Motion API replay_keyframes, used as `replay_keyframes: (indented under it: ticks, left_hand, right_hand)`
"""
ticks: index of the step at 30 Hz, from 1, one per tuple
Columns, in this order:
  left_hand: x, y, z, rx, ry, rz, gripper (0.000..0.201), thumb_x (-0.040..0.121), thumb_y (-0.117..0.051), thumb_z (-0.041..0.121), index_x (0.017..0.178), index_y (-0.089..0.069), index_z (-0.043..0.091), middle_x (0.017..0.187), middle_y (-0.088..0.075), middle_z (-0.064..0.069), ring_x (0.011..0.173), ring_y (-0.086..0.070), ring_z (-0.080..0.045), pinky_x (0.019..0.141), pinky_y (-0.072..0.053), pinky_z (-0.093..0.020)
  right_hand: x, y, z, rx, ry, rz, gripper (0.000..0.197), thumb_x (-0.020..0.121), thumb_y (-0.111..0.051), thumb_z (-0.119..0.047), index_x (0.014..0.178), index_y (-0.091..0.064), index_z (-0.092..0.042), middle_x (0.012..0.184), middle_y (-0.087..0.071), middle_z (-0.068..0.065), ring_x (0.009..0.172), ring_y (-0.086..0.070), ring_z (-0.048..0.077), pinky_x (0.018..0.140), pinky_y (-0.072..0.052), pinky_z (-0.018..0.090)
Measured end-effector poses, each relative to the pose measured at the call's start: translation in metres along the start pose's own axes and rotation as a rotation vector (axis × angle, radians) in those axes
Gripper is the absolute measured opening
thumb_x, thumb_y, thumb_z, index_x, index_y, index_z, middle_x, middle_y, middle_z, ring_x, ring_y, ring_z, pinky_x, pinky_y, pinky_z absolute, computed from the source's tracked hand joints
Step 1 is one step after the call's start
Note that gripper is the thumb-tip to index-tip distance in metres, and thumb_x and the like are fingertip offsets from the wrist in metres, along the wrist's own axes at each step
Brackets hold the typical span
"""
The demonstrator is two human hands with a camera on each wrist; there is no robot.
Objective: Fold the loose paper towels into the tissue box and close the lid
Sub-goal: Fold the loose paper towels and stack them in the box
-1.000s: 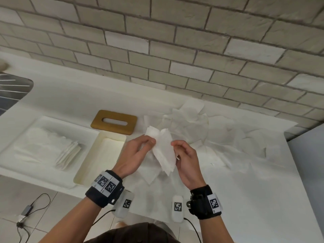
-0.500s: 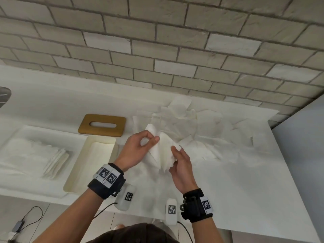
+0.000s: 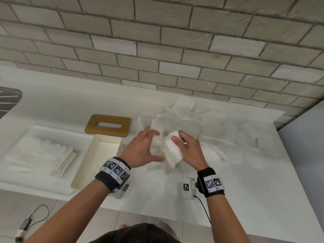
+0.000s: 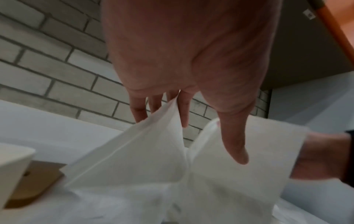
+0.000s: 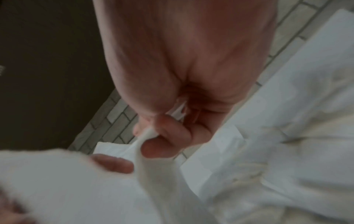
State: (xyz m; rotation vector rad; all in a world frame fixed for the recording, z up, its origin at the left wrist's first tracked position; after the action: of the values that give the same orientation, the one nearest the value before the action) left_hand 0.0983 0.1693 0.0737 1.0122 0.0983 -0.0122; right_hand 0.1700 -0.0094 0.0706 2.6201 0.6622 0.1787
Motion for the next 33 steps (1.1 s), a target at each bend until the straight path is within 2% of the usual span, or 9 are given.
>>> replay_keyframes:
  ticks: [4, 7, 13, 16, 19, 26, 28, 31, 33]
  left_hand:
    - [0.012, -0.006, 0.013, -0.257, -0.051, 0.01, 0.102, 0.063, -0.098, 0.055, 0.147, -0.049, 0.026, 0.143, -0.049, 0.014, 0.142, -0.038, -0.007, 0.117, -0.039, -0.033]
    - [0.017, 0.006, 0.017, -0.501, -0.147, 0.093, 0.064, 0.072, -0.097, 0.042, 0.129, -0.073, 0.025, 0.134, -0.064, 0.01, 0.125, -0.059, -0.003, 0.108, -0.047, -0.025]
    - [0.017, 0.025, 0.004, -0.639, -0.108, 0.229, 0.02, 0.092, -0.082, 0.037, 0.111, -0.083, 0.031, 0.132, -0.069, 0.019, 0.126, -0.061, 0.006, 0.104, -0.044, -0.015]
    - [0.015, 0.028, 0.001, -0.657, -0.079, 0.218, 0.018, 0.099, -0.074, 0.041, 0.108, -0.083, 0.029, 0.126, -0.07, 0.029, 0.128, -0.059, 0.006, 0.107, -0.046, -0.021]
    - [0.013, 0.028, 0.0, -0.683, -0.047, 0.219, 0.02, 0.097, -0.077, 0.038, 0.111, -0.081, 0.026, 0.127, -0.069, 0.02, 0.121, -0.062, 0.005, 0.103, -0.049, -0.02]
    - [0.018, 0.032, 0.002, -0.964, -0.024, 0.18, 0.024, 0.097, -0.078, 0.028, 0.12, -0.078, 0.019, 0.127, -0.074, -0.004, 0.117, -0.072, -0.023, 0.1, -0.059, -0.042]
    - [0.018, 0.038, 0.0, -0.946, -0.015, 0.253, 0.02, 0.104, -0.069, 0.031, 0.114, -0.079, 0.017, 0.121, -0.075, -0.003, 0.115, -0.071, -0.022, 0.099, -0.057, -0.041]
    - [0.017, 0.043, -0.001, -0.972, 0.025, 0.34, 0.041, 0.109, -0.058, 0.04, 0.088, -0.069, 0.006, 0.094, -0.067, -0.012, 0.092, -0.064, -0.017, 0.087, -0.048, -0.041]
    - [0.013, 0.046, 0.001, -1.011, 0.046, 0.373, 0.044, 0.11, -0.057, 0.04, 0.082, -0.066, 0.007, 0.088, -0.064, -0.006, 0.085, -0.061, -0.015, 0.085, -0.047, -0.038]
  right_hand:
    - [0.009, -0.006, -0.04, -0.01, 0.109, -0.166, 0.031, 0.107, -0.065, -0.039, 0.079, -0.056, -0.029, 0.073, -0.054, -0.006, 0.071, -0.05, 0.007, 0.066, -0.04, 0.03]
    - [0.014, 0.006, -0.066, 0.036, 0.155, -0.151, 0.028, 0.108, -0.065, -0.034, 0.081, -0.063, -0.029, 0.076, -0.06, -0.013, 0.074, -0.056, 0.006, 0.068, -0.042, 0.028]
    - [0.017, 0.038, -0.068, 0.234, 0.123, 0.042, 0.019, 0.102, -0.074, -0.028, 0.116, -0.064, -0.019, 0.115, -0.071, -0.003, 0.104, -0.068, 0.013, 0.081, -0.053, 0.023]
    - [0.014, 0.037, -0.057, 0.244, 0.077, 0.056, 0.04, 0.09, -0.089, -0.019, 0.119, -0.061, -0.02, 0.116, -0.07, -0.003, 0.106, -0.071, 0.016, 0.087, -0.062, 0.033]
    - [0.014, 0.033, -0.049, 0.256, 0.063, 0.096, 0.036, 0.091, -0.087, -0.015, 0.117, -0.062, -0.019, 0.111, -0.074, -0.002, 0.101, -0.074, 0.021, 0.088, -0.063, 0.044]
    - [0.021, 0.034, -0.07, 0.283, 0.13, 0.082, 0.03, 0.087, -0.09, -0.013, 0.108, -0.068, -0.014, 0.099, -0.075, 0.003, 0.082, -0.073, 0.022, 0.07, -0.06, 0.037]
    - [0.025, 0.034, -0.075, 0.325, 0.134, 0.038, 0.027, 0.086, -0.09, -0.009, 0.104, -0.071, -0.011, 0.102, -0.075, 0.003, 0.087, -0.073, 0.018, 0.075, -0.059, 0.035]
    - [0.03, 0.034, -0.082, 0.326, 0.116, -0.065, 0.047, 0.085, -0.09, -0.006, 0.124, -0.066, -0.017, 0.114, -0.077, 0.002, 0.104, -0.077, 0.021, 0.09, -0.064, 0.038]
    - [0.033, 0.032, -0.084, 0.309, 0.098, -0.1, 0.057, 0.089, -0.088, -0.008, 0.135, -0.059, -0.025, 0.109, -0.078, 0.007, 0.101, -0.077, 0.027, 0.09, -0.064, 0.042]
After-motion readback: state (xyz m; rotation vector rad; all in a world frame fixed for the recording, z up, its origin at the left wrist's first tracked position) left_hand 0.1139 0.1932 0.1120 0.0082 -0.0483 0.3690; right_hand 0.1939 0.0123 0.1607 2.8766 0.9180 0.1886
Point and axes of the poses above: each hand's wrist, its own x-axis towards the middle knuckle, its own y-axis out of the back of the hand, z = x × y, the point moved 8 cm from there along x, towards the middle knuckle
